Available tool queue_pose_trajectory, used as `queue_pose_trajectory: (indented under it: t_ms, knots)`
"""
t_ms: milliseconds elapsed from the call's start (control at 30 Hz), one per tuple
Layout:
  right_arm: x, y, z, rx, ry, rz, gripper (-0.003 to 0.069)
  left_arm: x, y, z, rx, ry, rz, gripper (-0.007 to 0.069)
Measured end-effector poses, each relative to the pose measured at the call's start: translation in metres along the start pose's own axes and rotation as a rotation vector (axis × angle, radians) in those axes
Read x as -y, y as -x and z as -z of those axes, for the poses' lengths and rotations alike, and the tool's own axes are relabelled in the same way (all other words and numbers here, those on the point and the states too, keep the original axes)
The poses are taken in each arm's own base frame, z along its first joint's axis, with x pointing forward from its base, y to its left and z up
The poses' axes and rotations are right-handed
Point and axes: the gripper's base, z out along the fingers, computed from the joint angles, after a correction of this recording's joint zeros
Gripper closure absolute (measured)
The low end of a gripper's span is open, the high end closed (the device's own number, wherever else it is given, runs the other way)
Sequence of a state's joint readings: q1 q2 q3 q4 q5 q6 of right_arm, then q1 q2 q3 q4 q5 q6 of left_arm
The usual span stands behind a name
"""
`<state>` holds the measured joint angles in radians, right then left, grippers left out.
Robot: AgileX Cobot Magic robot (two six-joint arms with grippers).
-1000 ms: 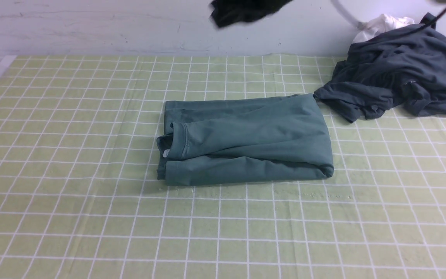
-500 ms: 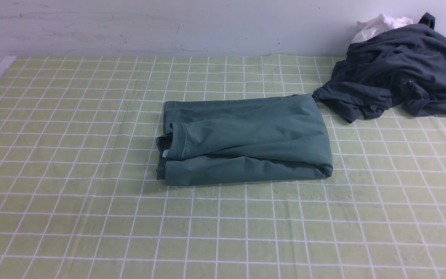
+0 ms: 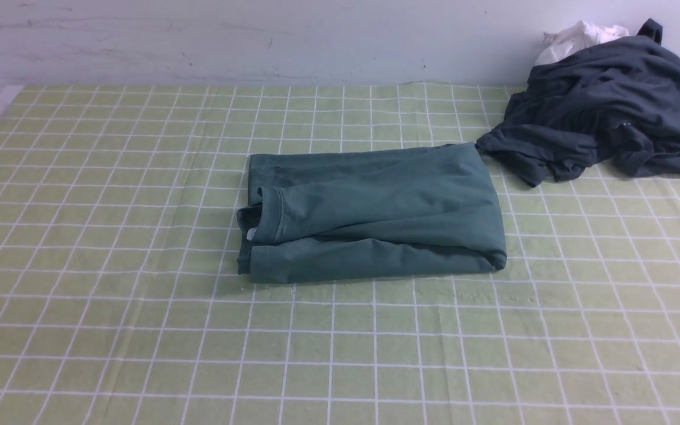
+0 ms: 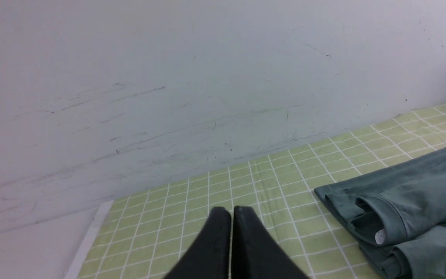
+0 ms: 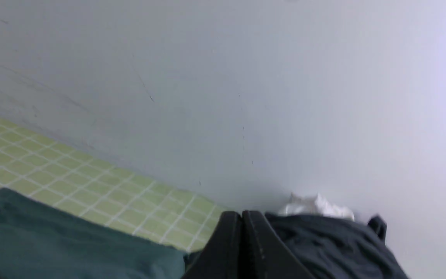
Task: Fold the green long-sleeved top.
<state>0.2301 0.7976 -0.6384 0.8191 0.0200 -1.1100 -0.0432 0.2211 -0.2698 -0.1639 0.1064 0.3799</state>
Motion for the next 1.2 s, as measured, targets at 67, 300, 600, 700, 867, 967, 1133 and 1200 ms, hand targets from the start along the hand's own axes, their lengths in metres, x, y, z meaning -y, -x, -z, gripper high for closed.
queue_pose_trajectory:
  t_ms: [67,300,600,700,867,967,1133,1200]
  knots:
    - [-0.004,-0.021,0.005,-0.042,-0.013,-0.03,0.0675,0.0,0.0,0.0,0.0,0.0,0.0,0.0629]
    - [-0.032,-0.129,0.03,-0.354,-0.006,-0.174,0.0675,0.0,0.0,0.0,0.0,0.0,0.001,0.0629]
    - [-0.05,-0.193,0.063,-0.608,-0.083,-0.534,0.0675,0.0,0.0,0.0,0.0,0.0,0.001,0.0629]
    - [-0.05,-0.203,0.07,-0.646,-0.148,-0.609,0.0675,0.0,0.0,0.0,0.0,0.0,0.001,0.0629]
    - [-0.044,-0.197,0.075,-0.56,-0.21,-0.683,0.0675,0.0,0.0,0.0,-0.001,-0.001,0.001,0.0629]
    - [-0.035,-0.187,0.082,-0.416,-0.258,-0.701,0.0675,0.0,0.0,0.0,-0.001,-0.001,0.002,0.0629]
    - [-0.023,-0.171,0.099,-0.172,-0.306,-0.772,0.0675,0.0,0.0,0.0,-0.001,-0.001,0.003,0.0629]
    - [-0.021,-0.168,0.104,-0.104,-0.313,-0.812,0.0675,0.0,0.0,0.0,-0.001,-0.001,0.003,0.0629]
